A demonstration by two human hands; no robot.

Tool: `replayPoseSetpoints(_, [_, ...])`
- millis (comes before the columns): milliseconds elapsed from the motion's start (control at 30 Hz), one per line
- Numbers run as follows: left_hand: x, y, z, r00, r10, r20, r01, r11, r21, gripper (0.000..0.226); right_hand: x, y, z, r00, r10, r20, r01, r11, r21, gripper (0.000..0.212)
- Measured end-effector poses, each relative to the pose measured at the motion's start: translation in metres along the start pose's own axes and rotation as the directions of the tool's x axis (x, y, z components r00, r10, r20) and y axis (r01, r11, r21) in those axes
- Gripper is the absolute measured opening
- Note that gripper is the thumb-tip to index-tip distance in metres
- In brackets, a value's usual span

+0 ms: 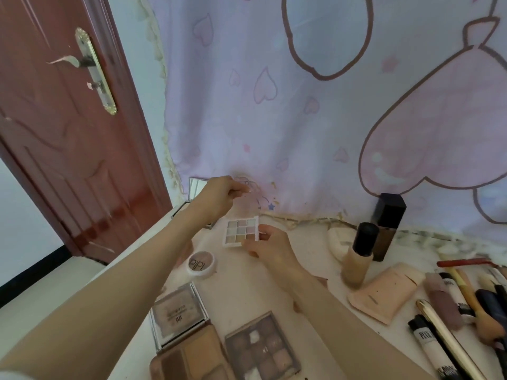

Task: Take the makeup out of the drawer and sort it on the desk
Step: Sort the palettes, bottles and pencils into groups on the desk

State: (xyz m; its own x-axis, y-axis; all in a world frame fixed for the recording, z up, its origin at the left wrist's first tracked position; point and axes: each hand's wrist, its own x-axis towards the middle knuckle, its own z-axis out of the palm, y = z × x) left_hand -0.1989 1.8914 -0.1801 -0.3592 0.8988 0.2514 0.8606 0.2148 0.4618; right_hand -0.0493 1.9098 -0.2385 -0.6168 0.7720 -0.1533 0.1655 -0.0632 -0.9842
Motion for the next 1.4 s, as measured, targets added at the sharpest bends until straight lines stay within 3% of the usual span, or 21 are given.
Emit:
replayPoseSetpoints(233, [0.032, -0.022, 0.010, 0.995, 0.096, 0.000, -0.096, 0.995, 0.000, 0.029, 0.028, 0.008, 0.012, 0.987, -0.162, -0.017, 0.140, 0.897, -0.419, 0.031])
replayPoseSetpoints(467, [0.048, -0.031, 0.019, 0.987, 0.155, -0.046, -0.152, 0.986, 0.062, 0.030, 0.042, 0.012, 0.014, 0.972, -0.230, -0.051, 0.102, 0.606, -0.789, 0.038])
replayPoseSetpoints(600, [0.053, -0.036, 0.021, 0.983, 0.180, -0.027, -0.178, 0.982, 0.061, 0.027, 0.045, 0.018, 0.014, 0.947, -0.319, -0.029, 0.155, 0.537, -0.829, 0.046])
replayPoseSetpoints(700, [0.055, -0.040, 0.022, 0.978, 0.207, -0.025, -0.205, 0.976, 0.076, 0.023, 0.046, 0.022, 0.016, 0.951, -0.308, 0.030, 0.182, 0.478, -0.860, 0.052])
replayPoseSetpoints(933, [0.044, -0.040, 0.027, 0.962, 0.178, -0.205, -0.173, 0.984, 0.041, 0.017, 0.041, 0.025, 0.016, 0.958, -0.279, 0.068, 0.186, 0.420, -0.888, 0.058])
replayPoseSetpoints(1167, [0.020, -0.037, 0.022, 0.954, 0.296, -0.049, -0.267, 0.913, 0.307, 0.054, 0.030, 0.024, 0.012, 0.973, -0.202, 0.115, 0.195, 0.441, -0.876, 0.052])
replayPoseSetpoints(1334, [0.005, -0.034, 0.021, 0.984, 0.118, 0.135, -0.159, 0.922, 0.353, 0.054, 0.019, 0.012, 0.001, 0.969, -0.110, 0.219, 0.244, 0.504, -0.828, 0.049])
replayPoseSetpoints(1400, [-0.002, -0.029, 0.018, 0.986, 0.106, 0.128, -0.142, 0.937, 0.321, 0.055, 0.007, 0.006, -0.006, 0.965, -0.113, 0.238, 0.259, 0.561, -0.786, 0.043])
